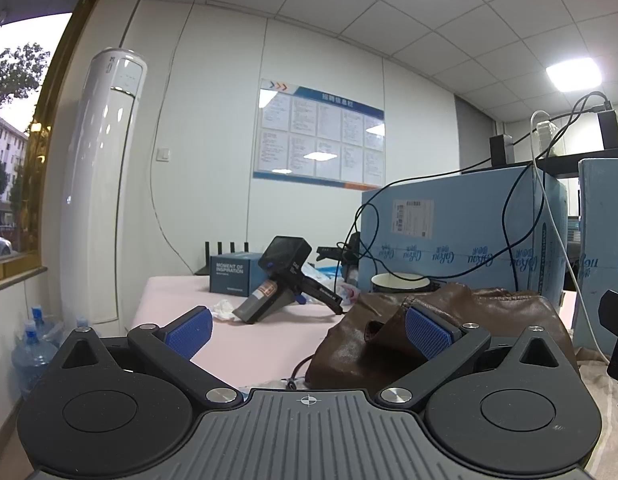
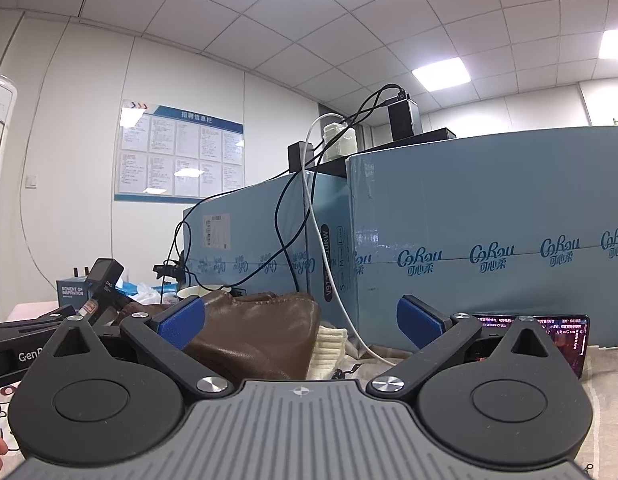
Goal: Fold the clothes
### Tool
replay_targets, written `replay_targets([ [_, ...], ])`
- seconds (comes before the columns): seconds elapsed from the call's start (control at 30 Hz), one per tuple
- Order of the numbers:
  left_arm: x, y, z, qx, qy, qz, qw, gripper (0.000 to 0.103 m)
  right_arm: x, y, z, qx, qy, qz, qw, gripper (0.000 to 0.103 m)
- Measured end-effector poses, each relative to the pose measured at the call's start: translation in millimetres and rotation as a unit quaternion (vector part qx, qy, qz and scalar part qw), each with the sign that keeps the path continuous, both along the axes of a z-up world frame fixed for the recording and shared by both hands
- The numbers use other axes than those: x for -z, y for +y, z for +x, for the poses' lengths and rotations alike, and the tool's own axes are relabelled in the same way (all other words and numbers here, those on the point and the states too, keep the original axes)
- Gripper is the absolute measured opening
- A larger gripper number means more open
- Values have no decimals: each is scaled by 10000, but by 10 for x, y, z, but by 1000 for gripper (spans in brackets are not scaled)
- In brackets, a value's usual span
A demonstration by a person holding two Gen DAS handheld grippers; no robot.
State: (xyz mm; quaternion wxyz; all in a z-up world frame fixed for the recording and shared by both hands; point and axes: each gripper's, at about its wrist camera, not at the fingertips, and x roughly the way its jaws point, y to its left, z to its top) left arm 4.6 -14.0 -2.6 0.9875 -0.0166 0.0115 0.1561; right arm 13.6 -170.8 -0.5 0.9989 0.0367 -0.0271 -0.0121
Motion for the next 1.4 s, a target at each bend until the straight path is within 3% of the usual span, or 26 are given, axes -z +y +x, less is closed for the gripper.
replay_targets([
  [1.4, 10, -12, 7, 23, 36, 32, 10000, 103, 7, 44, 71, -120, 161, -137, 9997, 103],
])
